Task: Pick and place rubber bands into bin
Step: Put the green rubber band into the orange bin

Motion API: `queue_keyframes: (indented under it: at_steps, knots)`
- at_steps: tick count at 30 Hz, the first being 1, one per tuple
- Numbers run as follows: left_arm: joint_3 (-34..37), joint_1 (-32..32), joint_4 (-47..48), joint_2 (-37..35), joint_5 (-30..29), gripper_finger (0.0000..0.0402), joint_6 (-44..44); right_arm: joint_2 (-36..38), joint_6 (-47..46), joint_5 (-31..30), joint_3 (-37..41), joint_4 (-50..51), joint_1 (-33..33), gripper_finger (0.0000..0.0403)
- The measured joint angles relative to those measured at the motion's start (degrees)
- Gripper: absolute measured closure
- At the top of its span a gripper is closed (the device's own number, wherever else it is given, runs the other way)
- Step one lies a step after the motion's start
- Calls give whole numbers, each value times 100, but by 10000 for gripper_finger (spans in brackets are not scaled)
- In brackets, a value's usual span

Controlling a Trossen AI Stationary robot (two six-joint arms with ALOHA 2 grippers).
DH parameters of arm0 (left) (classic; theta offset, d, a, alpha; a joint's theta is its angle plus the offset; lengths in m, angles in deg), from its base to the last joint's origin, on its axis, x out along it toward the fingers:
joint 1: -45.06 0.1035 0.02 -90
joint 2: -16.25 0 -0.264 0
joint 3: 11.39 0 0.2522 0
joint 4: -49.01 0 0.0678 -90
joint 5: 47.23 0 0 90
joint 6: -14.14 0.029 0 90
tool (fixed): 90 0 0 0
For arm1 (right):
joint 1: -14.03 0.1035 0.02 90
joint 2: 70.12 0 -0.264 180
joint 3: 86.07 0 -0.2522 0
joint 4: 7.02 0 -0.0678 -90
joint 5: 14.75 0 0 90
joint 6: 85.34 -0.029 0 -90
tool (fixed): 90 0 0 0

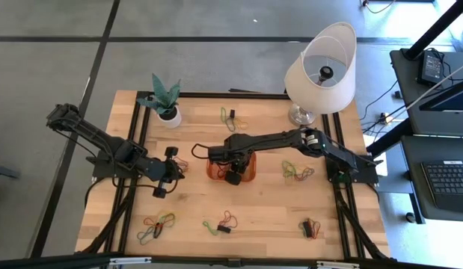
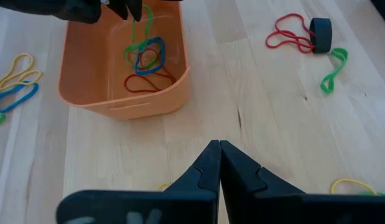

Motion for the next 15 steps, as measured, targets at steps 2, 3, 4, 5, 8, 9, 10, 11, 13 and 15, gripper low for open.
queue_keyframes:
  at_steps: [2,3,4,5,8,9,10,11,13,15]
  knots:
    - [0,0,0,0,0,398,0,0,-22,0,0,1,0,301]
    - [0,0,0,0,0,398,-2,0,-50,0,0,2,0,296]
    - [0,0,0,0,0,398,-5,0,-97,-1,0,3,0,292]
    - [0,0,0,0,0,398,-5,0,-124,-2,0,11,0,288]
    - [0,0,0,0,0,398,-9,0,-129,-2,0,48,0,272]
    - [0,0,0,0,0,398,-17,0,-129,-2,0,42,0,266]
    - [0,0,0,0,0,398,-16,0,-126,-2,0,43,0,260]
    - [0,0,0,0,0,398,-18,0,-97,-12,0,47,0,253]
    - [0,0,0,0,0,398,-18,2,-3,-33,0,50,0,238]
    - [0,0,0,0,0,398,-18,2,2,-35,0,48,0,221]
